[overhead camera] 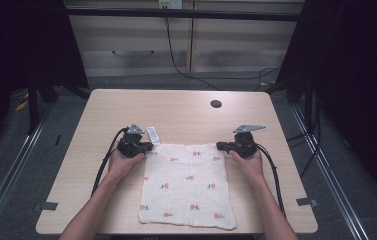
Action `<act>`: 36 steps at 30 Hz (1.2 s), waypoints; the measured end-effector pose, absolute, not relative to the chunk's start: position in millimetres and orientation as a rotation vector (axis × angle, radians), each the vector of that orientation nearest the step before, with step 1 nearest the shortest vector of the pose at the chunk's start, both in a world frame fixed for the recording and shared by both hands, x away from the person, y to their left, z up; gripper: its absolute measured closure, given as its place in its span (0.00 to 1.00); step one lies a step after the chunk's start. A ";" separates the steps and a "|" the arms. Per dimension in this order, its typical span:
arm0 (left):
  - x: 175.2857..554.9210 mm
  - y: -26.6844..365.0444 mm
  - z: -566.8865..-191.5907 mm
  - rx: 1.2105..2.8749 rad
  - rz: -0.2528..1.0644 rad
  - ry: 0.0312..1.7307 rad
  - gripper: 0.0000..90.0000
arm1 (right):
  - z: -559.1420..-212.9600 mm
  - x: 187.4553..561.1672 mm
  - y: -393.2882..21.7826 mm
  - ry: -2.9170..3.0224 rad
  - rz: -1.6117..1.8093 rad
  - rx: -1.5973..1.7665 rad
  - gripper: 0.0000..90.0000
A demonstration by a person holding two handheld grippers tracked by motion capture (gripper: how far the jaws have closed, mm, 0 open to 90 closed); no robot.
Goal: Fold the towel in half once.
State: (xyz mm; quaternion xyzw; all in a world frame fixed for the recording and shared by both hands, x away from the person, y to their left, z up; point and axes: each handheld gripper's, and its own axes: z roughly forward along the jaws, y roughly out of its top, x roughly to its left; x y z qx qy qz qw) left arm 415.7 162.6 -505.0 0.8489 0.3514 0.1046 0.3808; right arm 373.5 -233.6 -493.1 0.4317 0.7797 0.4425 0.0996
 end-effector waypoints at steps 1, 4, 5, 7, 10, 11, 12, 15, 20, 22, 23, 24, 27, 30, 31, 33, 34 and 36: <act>415.3 163.2 -506.0 2.146 0.248 0.906 0.94 | -492.3 373.7 -234.0 2.303 1.310 1.269 0.96; 415.6 168.5 -506.0 2.104 0.210 0.932 0.95 | -489.1 374.9 -235.2 2.296 1.322 1.264 0.96; 415.9 171.2 -505.2 2.077 0.198 0.940 0.95 | -488.1 375.0 -235.4 2.296 1.325 1.269 0.96; 416.0 174.8 -501.9 2.049 0.178 0.942 0.95 | -485.7 376.1 -235.4 2.293 1.329 1.268 0.97; 416.0 181.2 -492.6 2.003 0.171 0.937 0.95 | -481.7 377.1 -234.7 2.285 1.348 1.260 0.97; 415.8 182.4 -490.2 1.998 0.174 0.935 0.95 | -479.8 377.5 -233.8 2.283 1.348 1.252 0.97; 415.6 183.5 -487.8 1.990 0.175 0.932 0.95 | -478.9 377.7 -233.6 2.282 1.347 1.249 0.97; 415.5 188.4 -478.3 1.964 0.183 0.923 0.95 | -474.6 378.1 -233.1 2.277 1.354 1.246 0.97; 416.4 191.7 -458.1 1.926 0.197 0.894 0.95 | -462.1 381.6 -234.6 2.261 1.361 1.227 0.97; 417.8 191.1 -448.1 1.914 0.212 0.880 0.95 | -455.4 383.2 -234.8 2.254 1.363 1.220 0.97; 419.4 190.8 -445.2 1.908 0.212 0.878 0.95 | -451.0 384.6 -235.0 2.253 1.363 1.210 0.97; 422.0 189.5 -441.5 1.904 0.212 0.880 0.95 | -448.8 385.6 -235.0 2.252 1.369 1.206 0.97; 429.3 185.9 -429.1 1.879 0.221 0.872 0.95 | -439.1 391.6 -234.5 2.252 1.352 1.199 0.97; 433.3 184.8 -414.7 1.860 0.243 0.857 0.95 | -427.0 396.2 -236.6 2.234 1.364 1.184 0.97; 433.8 185.3 -409.6 1.852 0.249 0.853 0.95 | -423.0 397.4 -237.6 2.235 1.367 1.175 0.97; 433.4 186.6 -399.5 1.830 0.261 0.843 0.95 | -412.7 396.2 -239.1 2.216 1.371 1.147 0.97; 432.4 186.3 -397.1 1.826 0.268 0.836 0.95 | -408.2 394.9 -239.8 2.206 1.382 1.134 0.97; 428.1 185.5 -394.6 1.827 0.271 0.816 0.95 | -403.2 392.6 -241.0 2.196 1.399 1.123 0.97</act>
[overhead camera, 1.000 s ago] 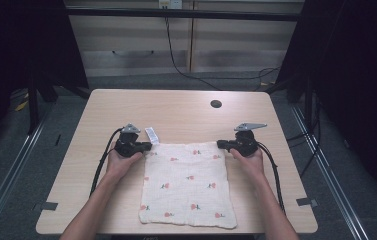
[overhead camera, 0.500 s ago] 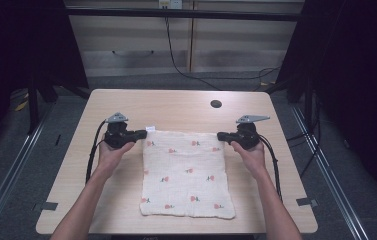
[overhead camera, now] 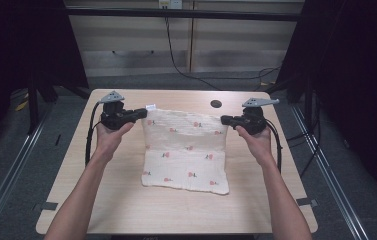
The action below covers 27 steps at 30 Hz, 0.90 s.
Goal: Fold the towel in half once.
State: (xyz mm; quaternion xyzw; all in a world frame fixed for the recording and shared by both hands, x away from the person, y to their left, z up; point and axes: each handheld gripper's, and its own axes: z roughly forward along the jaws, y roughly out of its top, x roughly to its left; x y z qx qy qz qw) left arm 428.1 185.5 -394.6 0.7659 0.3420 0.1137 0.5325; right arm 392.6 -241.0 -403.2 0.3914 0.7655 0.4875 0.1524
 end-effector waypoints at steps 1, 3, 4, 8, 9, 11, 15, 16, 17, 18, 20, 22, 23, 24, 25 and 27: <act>425.3 185.2 -395.6 1.833 0.277 0.806 0.95 | -402.6 391.5 -241.5 2.196 1.393 1.119 0.97; 419.6 185.3 -400.8 1.852 0.282 0.782 0.95 | -405.4 388.3 -242.2 2.211 1.381 1.119 0.97; 416.6 185.7 -404.6 1.861 0.282 0.779 0.95 | -408.5 386.6 -242.7 2.216 1.379 1.122 0.97; 407.2 191.4 -421.1 1.868 0.253 0.779 0.95 | -421.4 377.9 -244.4 2.238 1.370 1.127 0.97; 404.6 193.2 -423.9 1.859 0.237 0.778 0.95 | -424.0 375.4 -244.9 2.240 1.374 1.123 0.97; 397.9 195.8 -427.8 1.855 0.232 0.771 0.95 | -427.5 369.7 -245.0 2.252 1.374 1.110 0.97; 383.1 198.7 -428.1 1.855 0.237 0.734 0.95 | -428.7 358.1 -244.0 2.270 1.377 1.084 0.97; 383.1 198.7 -428.1 1.855 0.237 0.734 0.95 | -428.1 355.1 -243.7 2.267 1.382 1.073 0.97; 375.5 199.8 -425.8 1.865 0.259 0.725 0.95 | -426.9 350.2 -243.2 2.268 1.393 1.066 0.97; 373.7 200.0 -425.0 1.883 0.278 0.715 0.95 | -426.2 347.9 -243.2 2.270 1.394 1.059 0.97; 371.6 202.3 -424.6 1.889 0.276 0.718 0.95 | -425.3 343.5 -242.8 2.273 1.403 1.048 0.97; 368.6 204.1 -424.6 1.877 0.265 0.722 0.95 | -424.3 338.4 -241.9 2.281 1.400 1.038 0.97; 365.5 204.1 -424.3 1.881 0.270 0.713 0.95 | -424.0 335.4 -241.6 2.286 1.400 1.032 0.97; 362.5 203.9 -424.1 1.886 0.269 0.708 0.95 | -423.8 331.6 -241.1 2.289 1.407 1.023 0.97; 360.2 203.6 -424.3 1.886 0.266 0.701 0.95 | -424.1 328.3 -240.8 2.293 1.404 1.014 0.97; 354.4 202.6 -425.2 1.914 0.284 0.685 0.95 | -425.2 322.9 -240.2 2.305 1.395 0.997 0.97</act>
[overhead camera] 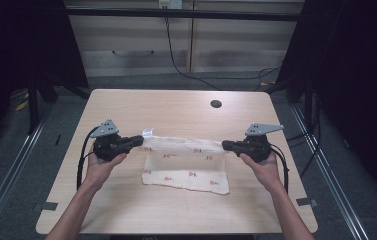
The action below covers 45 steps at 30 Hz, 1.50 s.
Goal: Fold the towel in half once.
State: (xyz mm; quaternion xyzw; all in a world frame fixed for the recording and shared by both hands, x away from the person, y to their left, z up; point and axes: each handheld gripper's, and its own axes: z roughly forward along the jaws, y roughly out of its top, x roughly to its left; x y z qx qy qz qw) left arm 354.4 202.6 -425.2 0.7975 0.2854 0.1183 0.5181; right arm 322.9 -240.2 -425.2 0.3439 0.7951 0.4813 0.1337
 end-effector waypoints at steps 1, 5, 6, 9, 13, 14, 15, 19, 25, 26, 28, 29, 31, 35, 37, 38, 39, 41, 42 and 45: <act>352.0 202.8 -426.6 1.920 0.288 0.682 0.95 | -426.5 319.9 -239.8 2.312 1.391 0.995 0.97; 343.8 205.5 -437.2 1.925 0.254 0.698 0.95 | -435.6 308.4 -238.7 2.339 1.368 0.992 0.97; 341.6 205.5 -439.8 1.928 0.238 0.696 0.95 | -438.0 305.8 -238.8 2.346 1.365 0.994 0.97; 335.2 203.2 -446.9 1.948 0.226 0.693 0.95 | -445.8 300.5 -239.4 2.360 1.361 1.006 0.97; 328.7 203.6 -454.1 2.005 0.223 0.684 0.95 | -457.6 294.5 -238.8 2.384 1.356 1.021 0.97; 327.0 204.5 -456.0 2.014 0.219 0.686 0.95 | -459.3 293.3 -238.8 2.391 1.350 1.019 0.97; 324.9 204.8 -458.5 2.023 0.210 0.683 0.95 | -461.6 291.9 -239.0 2.400 1.346 1.019 0.97; 315.3 202.4 -471.0 2.067 0.200 0.665 0.95 | -467.9 286.3 -235.6 2.447 1.305 1.011 0.97; 304.6 202.2 -479.4 2.103 0.158 0.640 0.94 | -474.9 277.1 -238.1 2.471 1.275 1.018 0.95; 302.5 202.6 -480.9 2.114 0.165 0.636 0.94 | -475.7 275.6 -238.7 2.476 1.278 1.016 0.93; 300.0 203.1 -485.9 2.125 0.147 0.640 0.94 | -477.5 272.4 -238.1 2.492 1.265 1.014 0.93; 299.5 202.9 -488.1 2.131 0.138 0.642 0.94 | -479.0 270.7 -237.4 2.500 1.261 1.016 0.92; 298.8 202.5 -491.0 2.138 0.132 0.644 0.94 | -483.0 267.4 -235.7 2.523 1.235 1.012 0.91; 291.9 202.9 -490.7 2.126 0.127 0.641 0.89 | -486.7 262.4 -236.1 2.533 1.228 1.020 0.87; 288.7 205.4 -492.3 2.128 0.116 0.654 0.86 | -487.1 260.5 -236.8 2.538 1.216 1.028 0.85; 287.3 207.7 -492.6 2.123 0.116 0.658 0.85 | -487.5 259.5 -237.5 2.541 1.216 1.026 0.83; 285.9 210.4 -491.9 2.115 0.114 0.664 0.84 | -487.5 257.4 -237.8 2.539 1.219 1.035 0.82; 283.9 216.3 -488.4 2.080 0.106 0.678 0.80 | -487.3 253.8 -238.4 2.533 1.215 1.034 0.79; 282.5 219.1 -485.8 2.066 0.113 0.677 0.80 | -486.7 252.0 -238.9 2.532 1.218 1.035 0.79; 280.2 229.0 -478.9 2.006 0.116 0.691 0.78 | -483.7 247.4 -240.9 2.516 1.232 1.036 0.78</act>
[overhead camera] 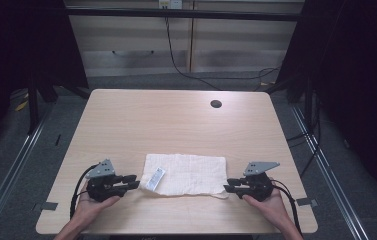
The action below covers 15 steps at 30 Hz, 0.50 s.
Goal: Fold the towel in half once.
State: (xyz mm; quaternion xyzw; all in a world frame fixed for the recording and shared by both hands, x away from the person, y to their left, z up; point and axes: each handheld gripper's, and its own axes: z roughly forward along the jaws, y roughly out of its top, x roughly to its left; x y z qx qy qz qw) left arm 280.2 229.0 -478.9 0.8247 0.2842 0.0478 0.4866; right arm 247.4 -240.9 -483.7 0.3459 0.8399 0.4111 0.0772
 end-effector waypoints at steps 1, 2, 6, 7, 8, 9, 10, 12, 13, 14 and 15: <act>280.9 232.7 -476.8 1.995 0.134 0.703 0.77 | -482.8 247.2 -241.6 2.512 1.242 1.036 0.78; 282.3 235.3 -475.8 1.980 0.135 0.716 0.77 | -481.0 247.3 -242.8 2.503 1.243 1.044 0.78; 289.3 239.4 -472.6 1.956 0.164 0.755 0.76 | -477.9 250.9 -244.6 2.476 1.261 1.055 0.78; 291.7 238.7 -472.1 1.955 0.164 0.755 0.75 | -477.2 252.2 -244.3 2.474 1.264 1.058 0.78; 294.3 237.2 -471.8 1.957 0.167 0.762 0.75 | -476.5 254.1 -244.2 2.467 1.261 1.052 0.79; 297.7 235.4 -471.7 1.961 0.174 0.763 0.75 | -475.8 256.3 -243.8 2.463 1.271 1.050 0.79; 300.5 232.5 -471.8 1.960 0.173 0.769 0.75 | -475.0 258.8 -243.6 2.454 1.279 1.055 0.80; 309.2 224.4 -472.4 1.974 0.173 0.768 0.75 | -473.6 264.7 -243.3 2.438 1.283 1.068 0.81; 312.2 221.3 -472.9 1.977 0.176 0.766 0.75 | -472.9 269.0 -243.0 2.429 1.284 1.067 0.84; 317.3 216.6 -473.8 1.993 0.164 0.763 0.76 | -472.4 271.9 -242.7 2.426 1.291 1.064 0.85; 321.8 211.2 -474.8 2.002 0.163 0.760 0.76 | -471.7 276.0 -242.3 2.420 1.285 1.062 0.87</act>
